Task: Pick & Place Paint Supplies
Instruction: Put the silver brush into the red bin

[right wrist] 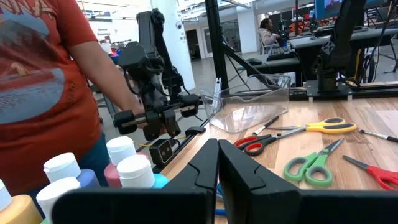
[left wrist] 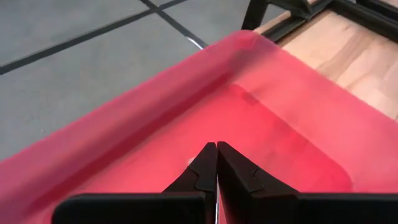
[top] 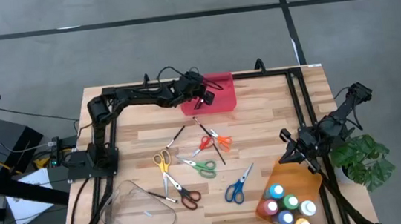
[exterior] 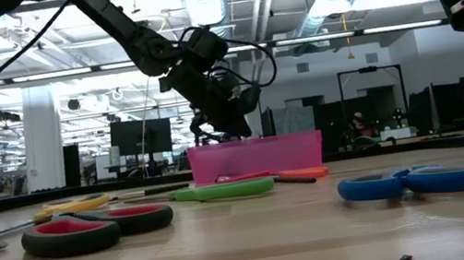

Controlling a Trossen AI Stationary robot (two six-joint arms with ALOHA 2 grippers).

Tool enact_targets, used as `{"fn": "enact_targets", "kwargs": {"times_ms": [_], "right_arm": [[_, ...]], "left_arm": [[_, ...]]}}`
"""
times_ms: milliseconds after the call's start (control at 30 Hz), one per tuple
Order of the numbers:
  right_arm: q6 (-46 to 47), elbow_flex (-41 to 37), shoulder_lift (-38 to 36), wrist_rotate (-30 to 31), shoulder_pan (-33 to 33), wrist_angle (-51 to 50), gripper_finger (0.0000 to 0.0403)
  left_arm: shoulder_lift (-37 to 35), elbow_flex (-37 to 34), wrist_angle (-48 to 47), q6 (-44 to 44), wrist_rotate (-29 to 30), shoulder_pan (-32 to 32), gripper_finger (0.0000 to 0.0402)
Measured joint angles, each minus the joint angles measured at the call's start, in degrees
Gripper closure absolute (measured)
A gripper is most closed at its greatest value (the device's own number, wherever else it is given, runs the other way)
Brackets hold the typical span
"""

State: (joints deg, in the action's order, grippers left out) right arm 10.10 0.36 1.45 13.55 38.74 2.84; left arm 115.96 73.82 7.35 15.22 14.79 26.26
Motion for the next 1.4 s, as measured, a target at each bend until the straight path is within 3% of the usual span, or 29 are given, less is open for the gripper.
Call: {"fn": "enact_targets", "kwargs": {"times_ms": [500, 867, 1100, 1400], "right_arm": [[0.0, 0.0, 0.0, 0.0, 0.0, 0.0, 0.0394], [0.0, 0.0, 0.0, 0.0, 0.0, 0.0, 0.0395], [0.0, 0.0, 0.0, 0.0, 0.0, 0.0, 0.0395], [0.0, 0.0, 0.0, 0.0, 0.0, 0.0, 0.0395]], "left_arm": [[0.0, 0.0, -1.0, 0.0, 0.0, -0.7, 0.039], [-2.3, 0.0, -1.2, -3.4, -0.5, -1.3, 0.0266], [-14.3, 0.1, -11.1, -4.0, -4.7, -5.6, 0.0178], [-33.7, 0.1, -39.8, -5.6, -4.8, -18.3, 0.0165]]}}
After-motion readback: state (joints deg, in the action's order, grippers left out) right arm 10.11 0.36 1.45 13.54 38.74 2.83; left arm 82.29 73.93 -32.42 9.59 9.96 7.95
